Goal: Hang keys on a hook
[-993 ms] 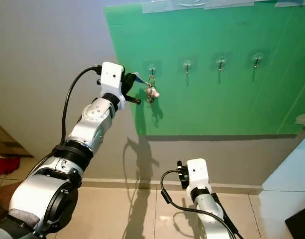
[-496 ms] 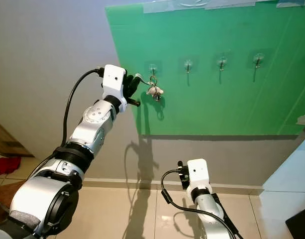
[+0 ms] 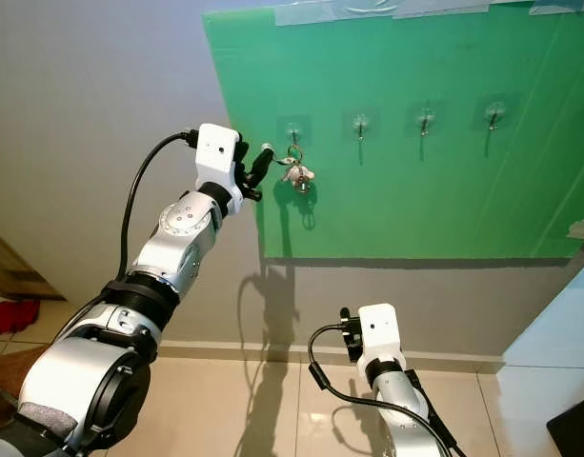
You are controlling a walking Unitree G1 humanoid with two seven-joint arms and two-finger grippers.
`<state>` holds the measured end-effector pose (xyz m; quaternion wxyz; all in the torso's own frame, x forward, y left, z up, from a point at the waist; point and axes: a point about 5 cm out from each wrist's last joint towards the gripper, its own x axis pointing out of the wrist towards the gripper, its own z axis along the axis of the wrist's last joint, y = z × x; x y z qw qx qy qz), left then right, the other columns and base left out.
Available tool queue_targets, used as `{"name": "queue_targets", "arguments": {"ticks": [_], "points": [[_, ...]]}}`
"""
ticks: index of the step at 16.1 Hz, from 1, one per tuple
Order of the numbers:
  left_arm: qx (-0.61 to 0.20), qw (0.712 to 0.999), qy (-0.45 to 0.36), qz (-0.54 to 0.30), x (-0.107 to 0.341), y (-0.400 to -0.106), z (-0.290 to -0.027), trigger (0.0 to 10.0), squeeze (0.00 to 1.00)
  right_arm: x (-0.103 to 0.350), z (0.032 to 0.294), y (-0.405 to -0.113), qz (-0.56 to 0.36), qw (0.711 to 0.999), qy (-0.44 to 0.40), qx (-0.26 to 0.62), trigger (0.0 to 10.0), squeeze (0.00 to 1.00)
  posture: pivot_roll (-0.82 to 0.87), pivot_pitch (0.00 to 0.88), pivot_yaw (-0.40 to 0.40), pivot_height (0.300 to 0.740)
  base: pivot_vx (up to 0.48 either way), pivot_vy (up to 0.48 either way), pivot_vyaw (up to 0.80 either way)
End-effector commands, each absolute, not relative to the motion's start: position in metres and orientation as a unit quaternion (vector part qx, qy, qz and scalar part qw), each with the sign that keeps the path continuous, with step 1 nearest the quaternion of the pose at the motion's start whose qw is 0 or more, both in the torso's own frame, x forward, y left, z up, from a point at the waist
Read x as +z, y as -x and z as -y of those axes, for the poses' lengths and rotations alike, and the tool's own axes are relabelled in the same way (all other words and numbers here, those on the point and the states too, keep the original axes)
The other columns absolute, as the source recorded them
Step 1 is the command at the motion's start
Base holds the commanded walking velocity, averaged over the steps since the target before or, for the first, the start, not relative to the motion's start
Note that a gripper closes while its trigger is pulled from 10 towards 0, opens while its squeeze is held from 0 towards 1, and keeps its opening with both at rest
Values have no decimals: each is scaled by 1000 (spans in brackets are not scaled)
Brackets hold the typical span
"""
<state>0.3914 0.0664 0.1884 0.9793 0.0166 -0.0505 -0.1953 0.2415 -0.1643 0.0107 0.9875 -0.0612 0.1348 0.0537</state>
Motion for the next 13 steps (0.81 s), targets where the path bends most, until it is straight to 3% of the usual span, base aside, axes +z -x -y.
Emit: {"name": "queue_targets", "arguments": {"ticks": [1, 6, 13], "points": [[-183, 982, -14, 52, 189, -392, -74, 10000, 1000, 12, 162, -242, -128, 988, 60, 59, 10000, 0, -100, 0, 127, 740, 0, 0, 0], [-182, 983, -31, 14, 174, -388, -77, 10000, 1000, 12, 161, -242, -129, 988, 59, 62, 10000, 0, -94, 0, 127, 740, 0, 0, 0], [-158, 985, 3, -63, 135, -365, -92, 10000, 1000, 12, 161, -243, -131, 987, 61, 71, 10000, 0, -79, 0, 112, 740, 0, 0, 0]]}}
